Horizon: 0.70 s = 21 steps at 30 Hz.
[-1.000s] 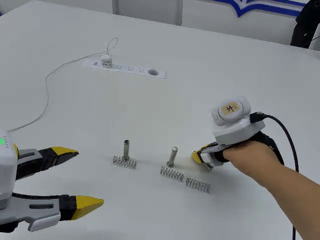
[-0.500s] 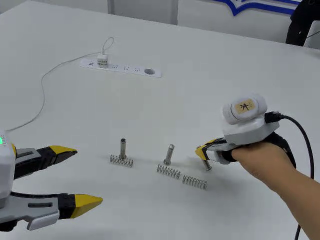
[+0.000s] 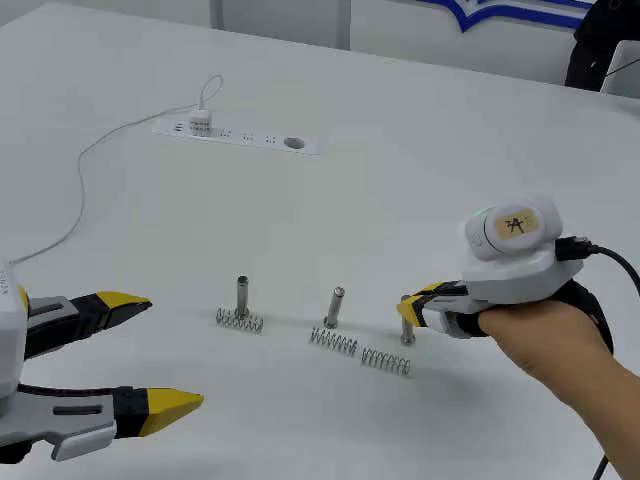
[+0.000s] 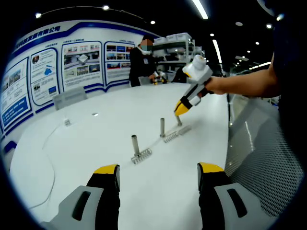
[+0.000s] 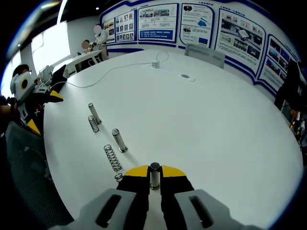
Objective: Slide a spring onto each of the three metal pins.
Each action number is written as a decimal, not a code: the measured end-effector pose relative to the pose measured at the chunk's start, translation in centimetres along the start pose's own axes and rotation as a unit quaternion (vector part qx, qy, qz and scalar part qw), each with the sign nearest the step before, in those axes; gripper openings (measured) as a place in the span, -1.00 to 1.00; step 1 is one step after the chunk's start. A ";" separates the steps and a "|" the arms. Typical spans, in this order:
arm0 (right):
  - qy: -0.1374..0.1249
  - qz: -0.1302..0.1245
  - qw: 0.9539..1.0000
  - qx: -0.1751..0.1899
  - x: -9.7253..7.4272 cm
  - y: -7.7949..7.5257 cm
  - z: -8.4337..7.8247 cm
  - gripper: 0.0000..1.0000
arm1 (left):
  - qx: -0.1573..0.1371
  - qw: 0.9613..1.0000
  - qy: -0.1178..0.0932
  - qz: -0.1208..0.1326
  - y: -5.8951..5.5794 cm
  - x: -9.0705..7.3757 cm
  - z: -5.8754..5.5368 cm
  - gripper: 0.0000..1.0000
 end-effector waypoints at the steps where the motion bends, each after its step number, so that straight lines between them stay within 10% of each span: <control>1: -0.002 0.000 1.000 0.001 -0.1 0.0 -0.1 -0.82 | 0.000 1.000 0.000 0.000 0.0 0.0 0.0 0.34; 21: -0.041 0.019 0.999 -0.028 0.2 0.3 0.1 -0.82 | -0.001 1.000 -0.002 0.001 -0.1 -0.1 0.0 0.34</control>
Point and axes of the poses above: the centre of the closed fingertips' face, and the gripper's own axes: x roughly forward along the fingers, y roughly to its left, z roughly out of its top, the point moved 5 cm from there along -x, roughly backward along the fingers, and after that the axes turned 10 degrees about z, right-handed, at the moved point
